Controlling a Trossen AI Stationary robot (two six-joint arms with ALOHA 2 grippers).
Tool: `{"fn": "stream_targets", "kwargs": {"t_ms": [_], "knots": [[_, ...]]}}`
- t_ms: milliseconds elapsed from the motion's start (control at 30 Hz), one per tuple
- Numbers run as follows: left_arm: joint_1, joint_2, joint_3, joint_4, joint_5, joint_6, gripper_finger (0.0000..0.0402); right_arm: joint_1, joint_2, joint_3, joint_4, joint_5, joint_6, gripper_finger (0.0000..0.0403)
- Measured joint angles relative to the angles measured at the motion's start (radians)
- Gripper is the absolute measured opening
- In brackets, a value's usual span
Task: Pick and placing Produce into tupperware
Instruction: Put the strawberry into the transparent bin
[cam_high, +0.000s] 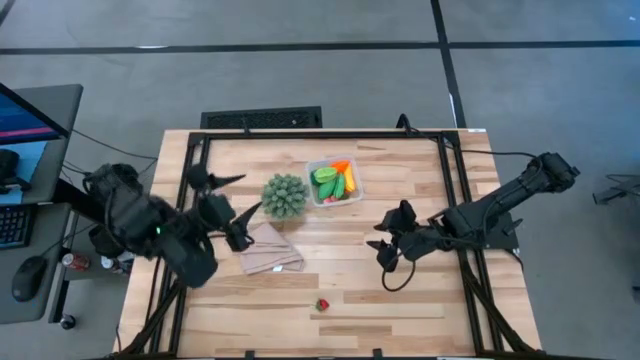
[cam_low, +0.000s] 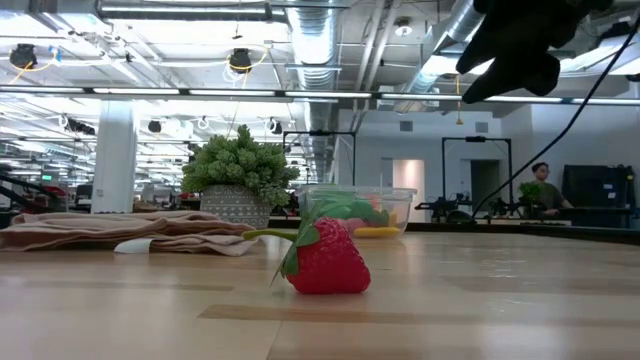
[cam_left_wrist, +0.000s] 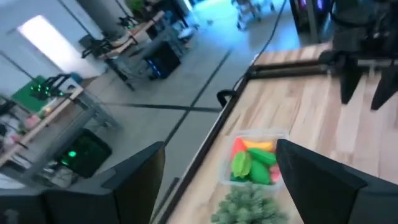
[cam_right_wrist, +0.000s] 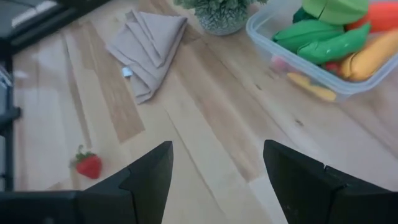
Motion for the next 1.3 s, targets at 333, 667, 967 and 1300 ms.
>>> {"fn": "stream_targets", "kwargs": {"t_ms": [333,667,967,1300], "knots": [[-0.164,-0.175,-0.637,0.526,-0.107,-0.365,0.03,0.031,0.0,0.0,0.116,-0.119,-0.138,0.0244],[-0.225,-0.189,-1.024,1.243,-0.023,-0.309,0.03,0.026,0.088,0.0,0.346,-0.327,-0.268,0.0244],[-0.253,-0.19,-1.155,1.397,0.168,-0.395,0.03,0.026,0.372,0.0,0.648,-0.562,-0.271,0.0244],[-0.3,-0.19,-1.167,1.318,0.117,-0.499,0.03,0.019,0.59,0.022,0.948,-0.582,-0.304,0.0244]]}}
